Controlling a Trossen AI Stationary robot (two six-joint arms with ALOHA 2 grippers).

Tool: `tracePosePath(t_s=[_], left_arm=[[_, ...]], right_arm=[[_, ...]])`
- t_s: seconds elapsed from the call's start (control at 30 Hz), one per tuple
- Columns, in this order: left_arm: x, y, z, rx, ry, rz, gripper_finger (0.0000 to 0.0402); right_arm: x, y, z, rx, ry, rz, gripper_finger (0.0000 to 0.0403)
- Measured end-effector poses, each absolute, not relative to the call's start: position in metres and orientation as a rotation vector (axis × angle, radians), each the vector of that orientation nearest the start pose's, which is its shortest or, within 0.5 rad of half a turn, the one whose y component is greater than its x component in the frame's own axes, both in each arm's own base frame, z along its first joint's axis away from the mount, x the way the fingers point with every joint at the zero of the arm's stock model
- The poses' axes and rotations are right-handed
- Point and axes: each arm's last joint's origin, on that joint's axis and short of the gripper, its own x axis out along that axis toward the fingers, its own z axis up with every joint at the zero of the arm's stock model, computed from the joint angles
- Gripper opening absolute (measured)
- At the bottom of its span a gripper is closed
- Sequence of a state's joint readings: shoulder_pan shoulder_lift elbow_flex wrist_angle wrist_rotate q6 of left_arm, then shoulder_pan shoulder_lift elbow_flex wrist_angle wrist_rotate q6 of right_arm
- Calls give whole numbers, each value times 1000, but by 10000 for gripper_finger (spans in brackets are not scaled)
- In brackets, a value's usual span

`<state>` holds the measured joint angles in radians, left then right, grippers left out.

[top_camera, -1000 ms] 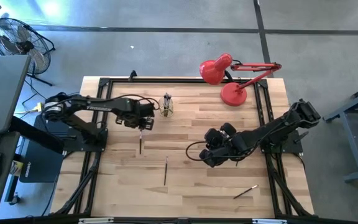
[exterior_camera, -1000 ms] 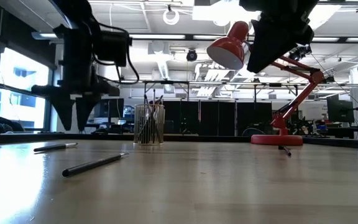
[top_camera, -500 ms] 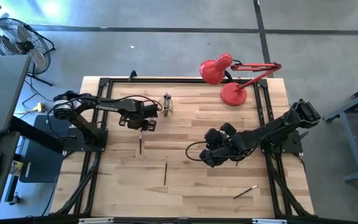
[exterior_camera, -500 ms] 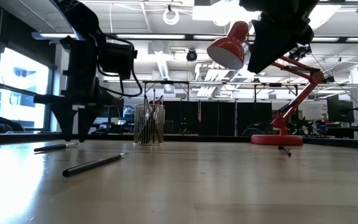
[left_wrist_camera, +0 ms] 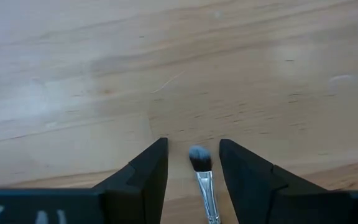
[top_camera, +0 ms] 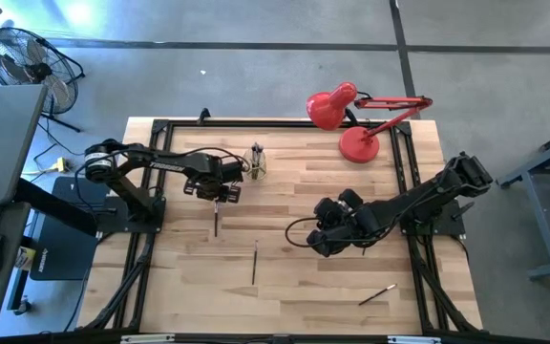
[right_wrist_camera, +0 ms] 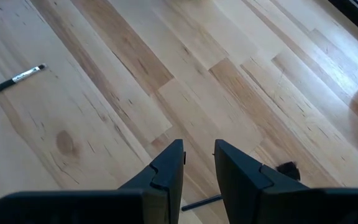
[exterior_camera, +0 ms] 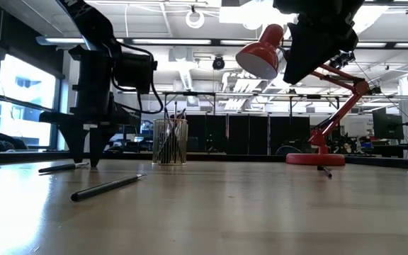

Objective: Put items in baskets/containers
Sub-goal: Put the eyeshadow brush into the wire organizer

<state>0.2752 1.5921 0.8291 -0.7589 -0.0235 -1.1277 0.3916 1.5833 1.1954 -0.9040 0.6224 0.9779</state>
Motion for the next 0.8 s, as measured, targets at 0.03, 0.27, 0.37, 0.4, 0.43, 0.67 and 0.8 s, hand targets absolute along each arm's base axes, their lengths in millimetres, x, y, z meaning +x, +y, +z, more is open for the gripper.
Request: tracePosePath(t_s=[0.03, 0.27, 0.37, 0.4, 0.43, 0.67, 0.8], left_arm=[[239, 68, 145, -1075, 1228, 1078, 147], [239, 68, 145, -1073, 1231, 1070, 135], [240, 68, 145, -1076, 1228, 1066, 109], [240, 68, 145, -1078, 1227, 1064, 97], [240, 68, 145, -1079, 1226, 1062, 86], [241, 68, 145, -1078, 1225, 1060, 6], [240, 68, 144, -1071, 1237, 1043, 5]], right_arm=[[282, 98, 243, 243, 891, -695, 87], [282, 98, 243, 233, 886, -699, 87], [282, 98, 243, 224, 889, -695, 87], [282, 98, 243, 224, 890, -695, 87], [282, 98, 243, 224, 890, -695, 87], [282, 98, 243, 224, 890, -694, 87], [282, 98, 243, 220, 891, -693, 87]])
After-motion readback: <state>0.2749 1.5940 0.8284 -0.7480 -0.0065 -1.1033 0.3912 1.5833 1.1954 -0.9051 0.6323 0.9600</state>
